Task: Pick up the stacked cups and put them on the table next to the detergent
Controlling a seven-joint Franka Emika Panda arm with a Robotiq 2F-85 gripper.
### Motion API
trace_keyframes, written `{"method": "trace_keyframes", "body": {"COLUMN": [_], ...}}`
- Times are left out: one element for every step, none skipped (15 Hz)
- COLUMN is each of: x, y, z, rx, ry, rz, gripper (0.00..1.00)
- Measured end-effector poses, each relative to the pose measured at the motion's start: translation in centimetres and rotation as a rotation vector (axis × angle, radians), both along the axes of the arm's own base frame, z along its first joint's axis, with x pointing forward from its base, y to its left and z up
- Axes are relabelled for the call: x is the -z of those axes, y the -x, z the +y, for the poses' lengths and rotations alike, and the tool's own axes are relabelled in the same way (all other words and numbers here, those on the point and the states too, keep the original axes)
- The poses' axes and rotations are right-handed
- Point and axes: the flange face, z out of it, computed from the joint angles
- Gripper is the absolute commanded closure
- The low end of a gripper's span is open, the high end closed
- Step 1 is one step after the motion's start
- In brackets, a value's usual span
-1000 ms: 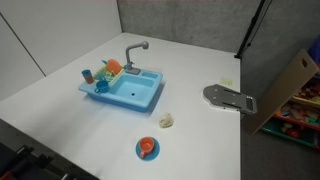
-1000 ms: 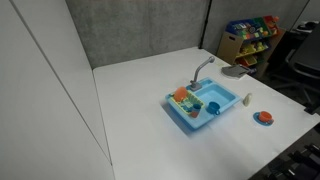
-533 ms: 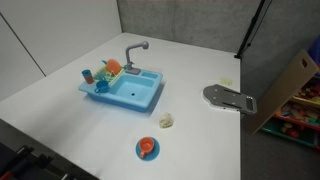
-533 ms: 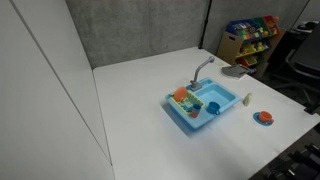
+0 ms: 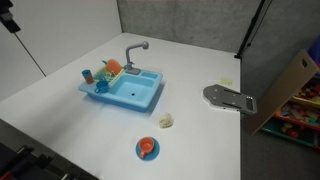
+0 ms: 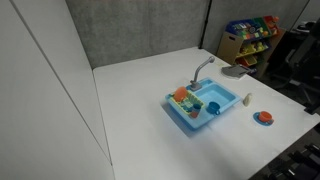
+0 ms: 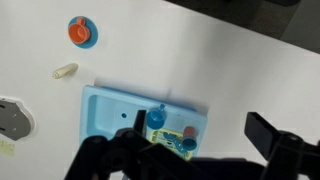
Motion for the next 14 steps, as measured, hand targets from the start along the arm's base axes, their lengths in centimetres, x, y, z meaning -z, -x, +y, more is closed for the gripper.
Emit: {"method": "trace_keyframes", "body": {"x": [0.0, 0.1, 0.2, 0.4, 0.7, 1.3, 1.8, 2.5, 3.3, 4.0, 4.8, 5.6, 6.3, 7.0], "y": [-0.9, -1.8, -2.7, -3.5, -4.3, -5.1, -5.9, -6.5, -7.1, -7.7, -8.2, -8.6, -9.1, -9.4], "z": [0.2, 0.4, 0.5, 0.5, 0.6, 0.6, 0.6, 0.5, 0.5, 0.4, 0.3, 0.2, 0.0, -0.2], "rx": [0.011, 0.023, 0.038, 0.050, 0.061, 0.071, 0.080, 0.088, 0.094, 0.101, 0.110, 0.124, 0.142, 0.163], "ry": [-0.005, -0.010, -0.015, -0.020, -0.024, -0.030, -0.036, -0.043, -0.049, -0.056, -0.063, -0.069, -0.074, -0.078], "rz": [0.004, 0.007, 0.011, 0.014, 0.019, 0.022, 0.025, 0.025, 0.025, 0.026, 0.024, 0.020, 0.017, 0.017], "gripper": [0.00, 0.00, 0.00, 0.00, 0.00, 0.00, 0.00, 0.00, 0.00, 0.00, 0.00, 0.00, 0.00, 0.00]}}
